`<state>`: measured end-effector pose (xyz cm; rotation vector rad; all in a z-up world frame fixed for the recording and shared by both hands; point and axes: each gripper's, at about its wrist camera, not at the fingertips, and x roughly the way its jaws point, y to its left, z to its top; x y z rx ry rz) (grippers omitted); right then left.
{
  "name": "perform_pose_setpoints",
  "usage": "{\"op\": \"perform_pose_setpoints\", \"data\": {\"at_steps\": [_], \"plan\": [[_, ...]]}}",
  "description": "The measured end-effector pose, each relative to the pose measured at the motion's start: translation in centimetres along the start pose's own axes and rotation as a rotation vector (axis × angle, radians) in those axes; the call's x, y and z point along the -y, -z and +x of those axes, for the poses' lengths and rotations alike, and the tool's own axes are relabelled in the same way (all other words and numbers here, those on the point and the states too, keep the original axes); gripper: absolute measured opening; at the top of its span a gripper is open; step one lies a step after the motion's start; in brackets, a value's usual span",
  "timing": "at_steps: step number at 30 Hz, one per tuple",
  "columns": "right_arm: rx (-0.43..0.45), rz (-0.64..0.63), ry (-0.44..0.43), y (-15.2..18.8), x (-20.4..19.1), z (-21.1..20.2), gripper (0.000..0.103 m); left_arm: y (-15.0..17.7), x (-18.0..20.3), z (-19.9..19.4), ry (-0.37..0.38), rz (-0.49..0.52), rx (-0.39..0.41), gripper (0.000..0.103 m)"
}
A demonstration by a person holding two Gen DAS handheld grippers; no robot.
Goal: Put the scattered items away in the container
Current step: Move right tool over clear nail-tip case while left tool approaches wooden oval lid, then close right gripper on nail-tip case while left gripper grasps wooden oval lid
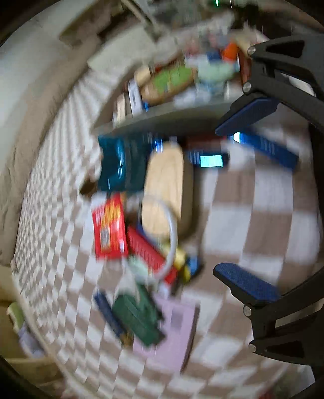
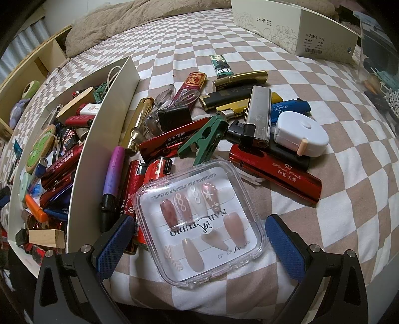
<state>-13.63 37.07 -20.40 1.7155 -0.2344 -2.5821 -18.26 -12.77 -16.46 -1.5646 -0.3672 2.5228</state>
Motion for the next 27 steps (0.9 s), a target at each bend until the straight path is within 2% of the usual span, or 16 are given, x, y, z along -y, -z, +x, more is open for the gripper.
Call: {"op": "perform_pose_setpoints", "data": {"at_steps": [1, 2, 7, 12, 18, 21, 27], "plan": [[0.0, 0.0, 0.0, 0.0, 0.0, 0.0, 0.103, -0.3, 0.5, 0.3, 0.026, -0.003, 0.002, 0.103], [0.0, 0.0, 0.0, 0.0, 0.1, 0.0, 0.103, -0.4, 0.8, 0.5, 0.02, 0.0, 0.005, 0.103], [-0.001, 0.001, 0.002, -0.1, 0.1, 0.0, 0.103, -1.4, 2.4, 2.2, -0.099, 0.086, 0.033, 0.103], [-0.001, 0.006, -0.001, -0.2, 0.3, 0.0, 0.103, -1.7, 2.8, 3.1, -0.138, 0.131, 0.045, 0.103], [0.042, 0.01, 0.01, 0.2, 0.1, -0.5, 0.103, -2.1, 2.5, 3.5, -0.145, 0.071, 0.084, 0.103], [0.07, 0.01, 0.017, 0.5, 0.1, -1.0, 0.098, -2.1, 2.5, 3.7, -0.146, 0.051, 0.099, 0.103], [0.095, 0.048, -0.028, 0.7, 1.1, -1.5, 0.09, -2.5, 2.2, 4.5, -0.139, 0.024, 0.08, 0.103]]}}
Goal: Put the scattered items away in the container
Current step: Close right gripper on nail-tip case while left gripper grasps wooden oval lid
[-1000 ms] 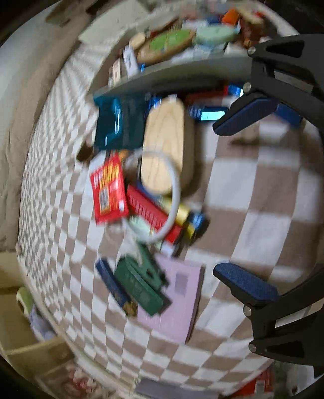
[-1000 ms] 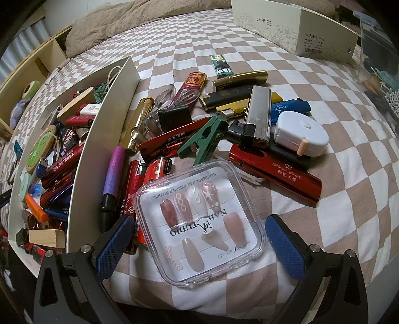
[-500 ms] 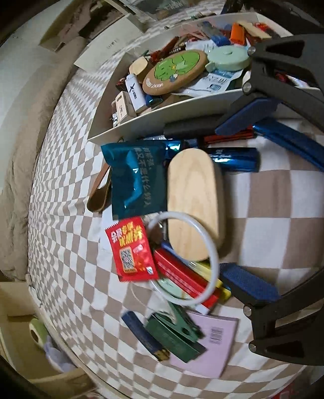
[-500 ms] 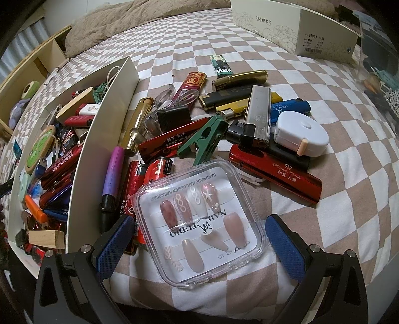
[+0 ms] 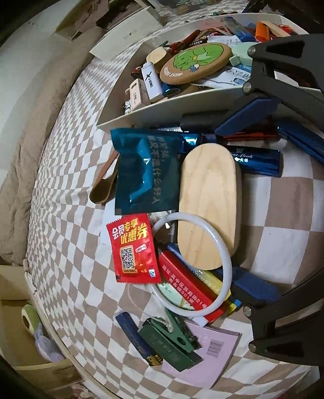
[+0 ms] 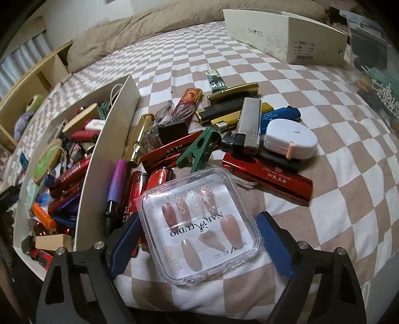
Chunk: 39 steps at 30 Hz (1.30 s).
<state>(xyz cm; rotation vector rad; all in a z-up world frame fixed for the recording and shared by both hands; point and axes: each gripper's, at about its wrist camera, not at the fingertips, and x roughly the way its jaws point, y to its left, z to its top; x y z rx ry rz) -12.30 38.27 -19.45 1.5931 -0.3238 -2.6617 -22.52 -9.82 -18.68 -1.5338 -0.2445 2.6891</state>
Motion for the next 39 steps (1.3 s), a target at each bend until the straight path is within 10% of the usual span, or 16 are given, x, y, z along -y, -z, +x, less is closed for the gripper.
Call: {"op": "perform_pose_setpoints", "data": {"at_steps": [21, 39], "plan": [[-0.036, 0.091, -0.198, -0.2, 1.6, 0.7, 0.103, 0.0, -1.1, 0.7, 0.035, -0.049, -0.025, 0.103], [0.012, 0.044, -0.065, -0.1, 0.3, 0.6, 0.085, -0.2, -1.6, 0.6, 0.027, -0.107, 0.03, 0.095]]}}
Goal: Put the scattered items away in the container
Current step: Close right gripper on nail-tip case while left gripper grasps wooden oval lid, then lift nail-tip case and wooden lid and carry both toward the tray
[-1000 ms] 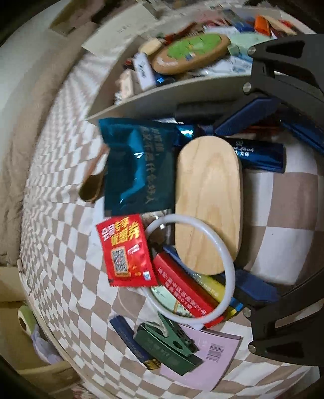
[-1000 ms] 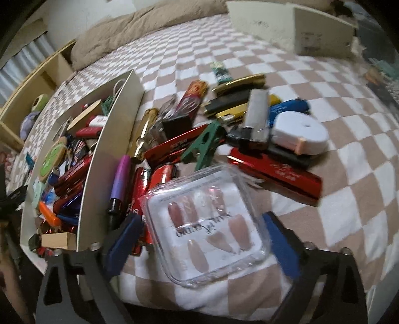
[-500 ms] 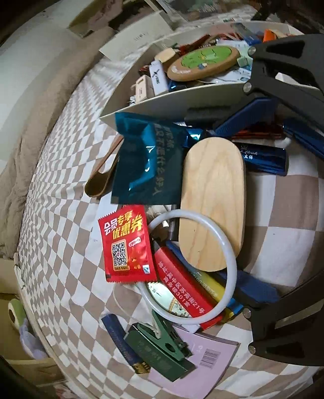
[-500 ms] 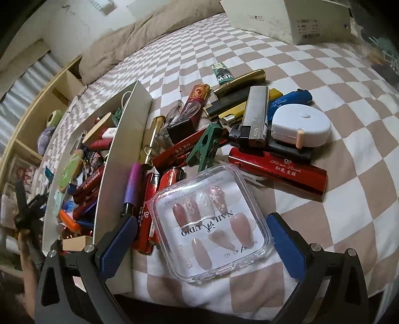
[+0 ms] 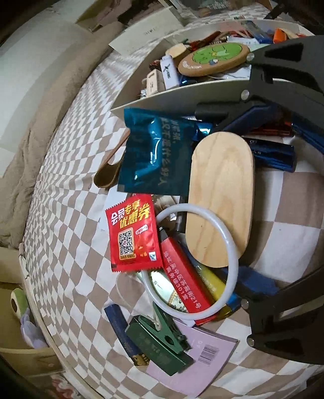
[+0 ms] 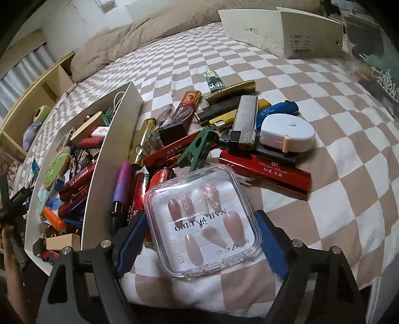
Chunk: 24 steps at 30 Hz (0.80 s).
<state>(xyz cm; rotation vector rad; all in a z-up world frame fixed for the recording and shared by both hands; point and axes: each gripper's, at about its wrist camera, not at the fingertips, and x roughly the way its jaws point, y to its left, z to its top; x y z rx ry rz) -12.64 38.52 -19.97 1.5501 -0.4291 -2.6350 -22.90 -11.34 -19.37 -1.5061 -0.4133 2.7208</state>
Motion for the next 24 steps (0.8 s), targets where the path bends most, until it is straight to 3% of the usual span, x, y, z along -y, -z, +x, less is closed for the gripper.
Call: {"op": "perform_pose_setpoints", "data": {"at_steps": [10, 24], "plan": [[0.013, 0.033, -0.037, 0.0, 0.5, -0.2, 0.085, 1.5, -1.7, -3.3, 0.133, -0.128, 0.031, 0.095], [0.038, 0.067, -0.091, 0.2, 1.1, -0.8, 0.085, 4.9, 0.2, -7.6, 0.196, -0.101, 0.05, 0.095]]}}
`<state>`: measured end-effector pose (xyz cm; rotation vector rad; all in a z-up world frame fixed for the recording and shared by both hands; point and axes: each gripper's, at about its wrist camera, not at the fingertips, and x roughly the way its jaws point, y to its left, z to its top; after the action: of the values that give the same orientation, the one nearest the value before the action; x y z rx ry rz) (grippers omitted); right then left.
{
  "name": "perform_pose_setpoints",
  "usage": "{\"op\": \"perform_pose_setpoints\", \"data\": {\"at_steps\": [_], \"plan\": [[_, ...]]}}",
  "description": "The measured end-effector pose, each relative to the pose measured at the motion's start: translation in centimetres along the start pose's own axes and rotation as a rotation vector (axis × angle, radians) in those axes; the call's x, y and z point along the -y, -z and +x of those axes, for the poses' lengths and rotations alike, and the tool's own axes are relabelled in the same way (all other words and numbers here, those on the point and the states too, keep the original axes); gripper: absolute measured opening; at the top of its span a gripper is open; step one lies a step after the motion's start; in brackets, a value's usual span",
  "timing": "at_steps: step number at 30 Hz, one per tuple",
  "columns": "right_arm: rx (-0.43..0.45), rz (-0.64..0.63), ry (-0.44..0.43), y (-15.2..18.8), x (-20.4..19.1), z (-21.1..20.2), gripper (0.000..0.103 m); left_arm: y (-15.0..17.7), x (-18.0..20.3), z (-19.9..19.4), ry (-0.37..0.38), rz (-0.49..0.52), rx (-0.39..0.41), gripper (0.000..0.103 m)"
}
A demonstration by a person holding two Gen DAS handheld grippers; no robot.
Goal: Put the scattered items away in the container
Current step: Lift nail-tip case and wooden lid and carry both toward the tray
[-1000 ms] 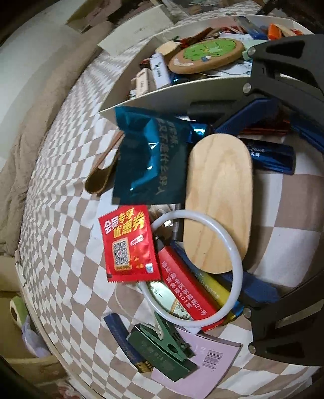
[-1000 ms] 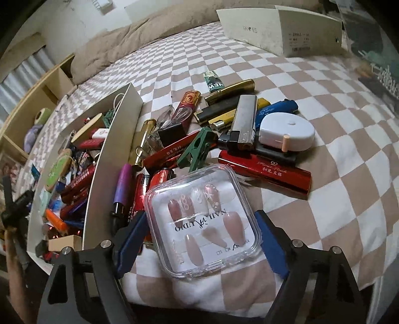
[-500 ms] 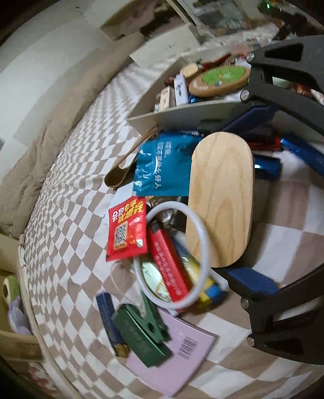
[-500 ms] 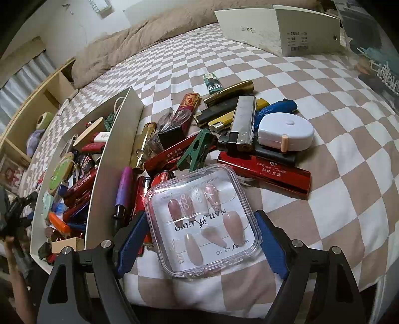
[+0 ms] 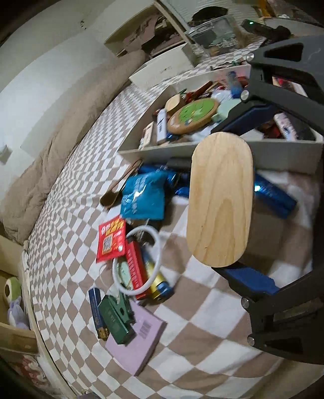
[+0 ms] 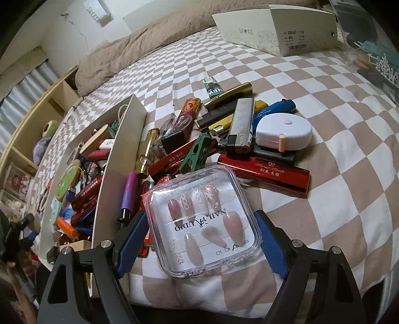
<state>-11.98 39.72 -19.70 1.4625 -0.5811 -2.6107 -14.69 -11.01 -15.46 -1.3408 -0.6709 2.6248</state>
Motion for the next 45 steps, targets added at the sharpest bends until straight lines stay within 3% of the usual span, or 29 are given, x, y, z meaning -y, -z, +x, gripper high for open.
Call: {"op": "perform_pose_setpoints", "data": {"at_steps": [15, 28, 45], "plan": [[0.053, 0.085, -0.168, 0.2, 1.6, -1.1, 0.085, 2.3, 7.0, -3.0, 0.04, 0.19, 0.056, 0.095], [0.14, 0.003, -0.167, 0.2, -0.4, -3.4, 0.085, 4.2, 11.6, -1.8, 0.061, 0.298, 0.006, 0.095], [0.122, -0.155, -0.265, -1.6, -9.3, -4.1, 0.085, 4.8, 14.2, 0.2, 0.111, 0.352, -0.026, 0.095]]}}
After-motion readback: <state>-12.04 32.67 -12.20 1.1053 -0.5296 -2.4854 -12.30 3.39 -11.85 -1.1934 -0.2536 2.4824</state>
